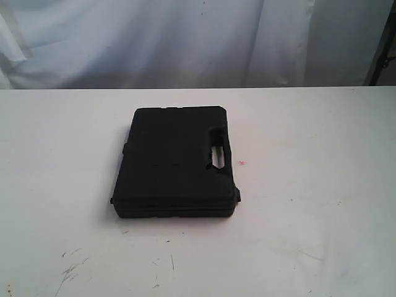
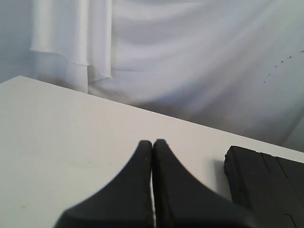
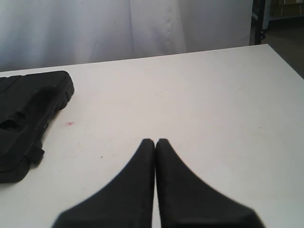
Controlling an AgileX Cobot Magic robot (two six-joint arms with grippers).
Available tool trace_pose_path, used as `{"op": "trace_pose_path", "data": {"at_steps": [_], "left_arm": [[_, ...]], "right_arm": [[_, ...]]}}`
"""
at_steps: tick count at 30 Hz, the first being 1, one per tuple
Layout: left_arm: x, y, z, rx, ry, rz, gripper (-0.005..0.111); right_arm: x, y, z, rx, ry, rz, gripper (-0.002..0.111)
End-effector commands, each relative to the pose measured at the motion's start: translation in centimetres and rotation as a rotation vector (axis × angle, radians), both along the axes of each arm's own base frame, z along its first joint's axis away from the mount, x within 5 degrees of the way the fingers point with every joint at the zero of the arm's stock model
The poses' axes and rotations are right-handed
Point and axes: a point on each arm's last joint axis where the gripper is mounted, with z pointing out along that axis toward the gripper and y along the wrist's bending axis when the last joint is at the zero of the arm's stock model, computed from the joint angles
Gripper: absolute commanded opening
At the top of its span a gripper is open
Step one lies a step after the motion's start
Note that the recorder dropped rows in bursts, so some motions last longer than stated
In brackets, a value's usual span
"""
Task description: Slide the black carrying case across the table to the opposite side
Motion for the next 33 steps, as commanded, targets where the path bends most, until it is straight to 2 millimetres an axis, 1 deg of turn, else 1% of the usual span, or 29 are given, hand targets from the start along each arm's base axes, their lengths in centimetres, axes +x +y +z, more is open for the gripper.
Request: {"op": "trace_pose_path", "data": {"at_steps": [1, 8, 12, 19, 22, 25, 33], "left_arm": [[-0.3, -0.1, -0.5, 0.003, -0.032, -0.006, 0.0], [-0.4, -0.1, -0.5, 0.007, -0.037, -0.006, 0.0], [-0.4, -0.1, -0.5, 0.039, -0.032, -0.01, 0.0], [-0.4, -0.5, -0.6, 0.229, -0.015, -0.087, 0.0], [0.2, -0.6, -2.1, 0.244, -0.017, -0.097, 0.0], [0.2, -0.6, -3.6, 0.253, -0.009, -0.098, 0.0], [0.5, -0.6, -5.3, 0.251, 0.023, -0.103, 0.0]], "right_arm": [[0.0, 0.0, 0.0, 0.008, -0.011, -0.009, 0.0], [0.0, 0.0, 0.0, 0.008, -0.011, -0.009, 0.0], [0.0, 0.0, 0.0, 0.008, -0.011, -0.009, 0.0], [0.0, 0.0, 0.0, 0.008, -0.011, -0.009, 0.0], [0.0, 0.0, 0.0, 0.008, -0.011, -0.009, 0.0], [0.0, 0.0, 0.0, 0.008, -0.011, -0.009, 0.0], [0.0, 0.0, 0.0, 0.008, -0.011, -0.009, 0.0]]}}
